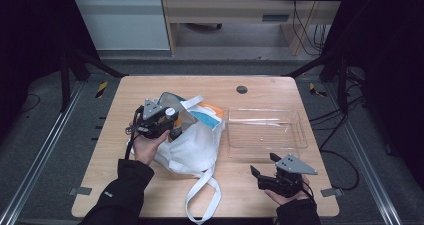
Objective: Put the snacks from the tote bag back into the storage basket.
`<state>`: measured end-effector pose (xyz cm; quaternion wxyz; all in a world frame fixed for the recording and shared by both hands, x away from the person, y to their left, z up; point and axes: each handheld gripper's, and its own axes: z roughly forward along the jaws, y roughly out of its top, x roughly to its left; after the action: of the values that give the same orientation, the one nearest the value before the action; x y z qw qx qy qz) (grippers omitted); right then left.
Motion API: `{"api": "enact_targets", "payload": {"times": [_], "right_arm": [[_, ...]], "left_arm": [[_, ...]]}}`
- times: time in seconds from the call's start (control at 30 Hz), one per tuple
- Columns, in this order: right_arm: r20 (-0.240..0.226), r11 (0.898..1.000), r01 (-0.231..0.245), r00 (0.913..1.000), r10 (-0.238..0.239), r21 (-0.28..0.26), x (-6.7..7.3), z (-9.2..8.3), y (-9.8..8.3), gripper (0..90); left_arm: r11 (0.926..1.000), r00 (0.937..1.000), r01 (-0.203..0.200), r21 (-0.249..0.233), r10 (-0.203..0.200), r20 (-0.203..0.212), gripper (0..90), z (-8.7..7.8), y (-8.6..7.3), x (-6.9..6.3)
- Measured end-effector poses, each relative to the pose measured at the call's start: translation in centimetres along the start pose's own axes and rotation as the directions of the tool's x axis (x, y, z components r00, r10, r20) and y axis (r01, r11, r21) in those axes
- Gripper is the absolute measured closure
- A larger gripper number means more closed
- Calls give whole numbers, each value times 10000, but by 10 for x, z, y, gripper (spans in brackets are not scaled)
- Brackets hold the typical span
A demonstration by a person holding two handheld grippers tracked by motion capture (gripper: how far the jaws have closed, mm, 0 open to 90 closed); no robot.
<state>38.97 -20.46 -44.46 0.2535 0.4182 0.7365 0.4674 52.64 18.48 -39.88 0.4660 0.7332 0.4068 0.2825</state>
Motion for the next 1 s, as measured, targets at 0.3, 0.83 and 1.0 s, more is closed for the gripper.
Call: {"api": "enact_targets", "payload": {"times": [0.3,0.83,1.0], "right_arm": [[-47,9999,-64,10000,65,134,0,2,-2,205],[-113,9997,18,9999,-15,234,1,4,-3,203],[-130,9997,5,9999,-2,232,1,4,-3,202]], "left_arm": [[9999,9999,108,-34,-108,-37,586,0,0,0],[9992,9997,23,-391,-32,-229,588,-14,11,1],[9986,9996,64,-531,-79,-264,588,-21,16,6]]}}
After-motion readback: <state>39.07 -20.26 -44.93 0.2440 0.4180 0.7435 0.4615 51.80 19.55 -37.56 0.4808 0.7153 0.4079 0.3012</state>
